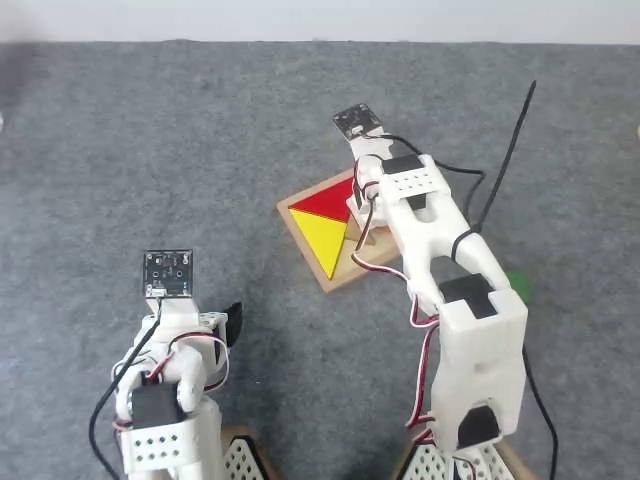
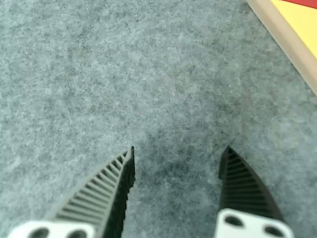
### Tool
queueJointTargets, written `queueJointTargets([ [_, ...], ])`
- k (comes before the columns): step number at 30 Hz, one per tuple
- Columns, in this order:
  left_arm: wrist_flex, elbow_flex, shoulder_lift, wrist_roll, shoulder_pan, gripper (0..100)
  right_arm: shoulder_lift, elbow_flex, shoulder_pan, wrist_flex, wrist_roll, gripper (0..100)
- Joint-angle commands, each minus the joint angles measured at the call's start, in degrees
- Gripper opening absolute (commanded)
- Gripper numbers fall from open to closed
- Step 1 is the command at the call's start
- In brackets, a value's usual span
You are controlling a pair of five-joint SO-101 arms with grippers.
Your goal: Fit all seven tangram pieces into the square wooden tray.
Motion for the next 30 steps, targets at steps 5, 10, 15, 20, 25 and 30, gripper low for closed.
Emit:
queueJointTargets([
  [5,0.26,-1.27,-1.23,0.44,0.09,27,-6.9,-0.88,-2.24,2.86,0.7,17.5],
  [10,0.26,-1.27,-1.23,0.44,0.09,27,-8.31,-0.88,-3.12,6.37,0.79,28.4],
  [15,0.26,-1.27,-1.23,0.44,0.09,27,-8.13,-0.88,-3.38,6.64,0.44,33.8],
  [20,0.26,-1.27,-1.23,0.44,0.09,27,-8.13,0.09,-4.35,6.64,-1.41,32.9],
  [25,0.26,-1.27,-1.23,0.44,0.09,27,-8.04,2.55,-5.49,6.11,-0.35,32.9],
  [30,0.26,-1.27,-1.23,0.44,0.09,27,-5.85,2.46,-5.14,6.11,0.0,27.9],
])
